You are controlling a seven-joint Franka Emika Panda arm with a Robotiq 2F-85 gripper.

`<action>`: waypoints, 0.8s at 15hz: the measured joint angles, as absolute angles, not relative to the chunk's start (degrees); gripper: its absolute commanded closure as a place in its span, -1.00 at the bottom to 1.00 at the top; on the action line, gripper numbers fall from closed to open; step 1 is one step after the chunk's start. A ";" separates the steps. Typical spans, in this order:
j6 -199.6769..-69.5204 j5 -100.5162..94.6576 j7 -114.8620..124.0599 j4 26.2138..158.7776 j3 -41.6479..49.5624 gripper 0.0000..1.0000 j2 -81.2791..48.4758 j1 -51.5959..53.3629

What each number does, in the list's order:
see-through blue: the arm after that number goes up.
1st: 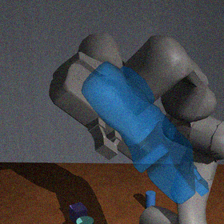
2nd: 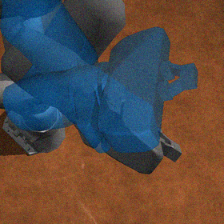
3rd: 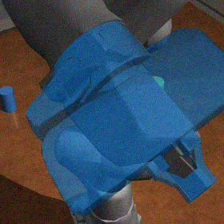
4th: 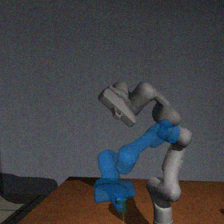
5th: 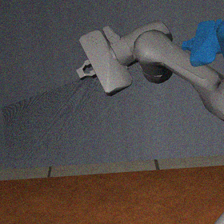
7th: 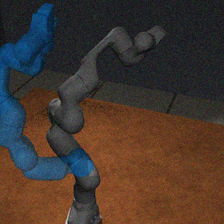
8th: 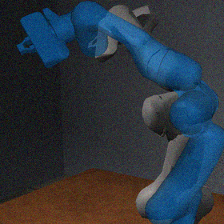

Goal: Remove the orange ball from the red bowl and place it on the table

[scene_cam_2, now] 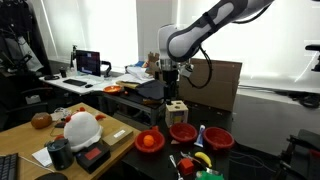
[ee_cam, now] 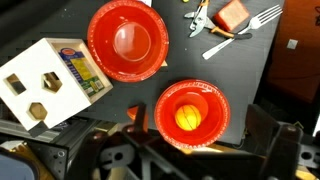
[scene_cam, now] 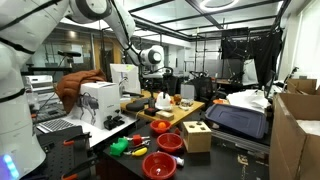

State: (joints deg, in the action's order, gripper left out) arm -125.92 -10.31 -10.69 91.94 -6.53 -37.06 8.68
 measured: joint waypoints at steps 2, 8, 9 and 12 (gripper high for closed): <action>-125.93 -10.31 -14.14 88.82 -6.31 -1.00 -39.41 7.71; -126.35 -10.00 -16.60 83.54 -6.84 -1.00 -44.88 7.14; -127.13 -10.00 -16.52 83.52 -6.89 -1.00 -45.48 7.46; -129.85 -10.09 -15.53 83.52 -6.87 -1.00 -47.51 8.67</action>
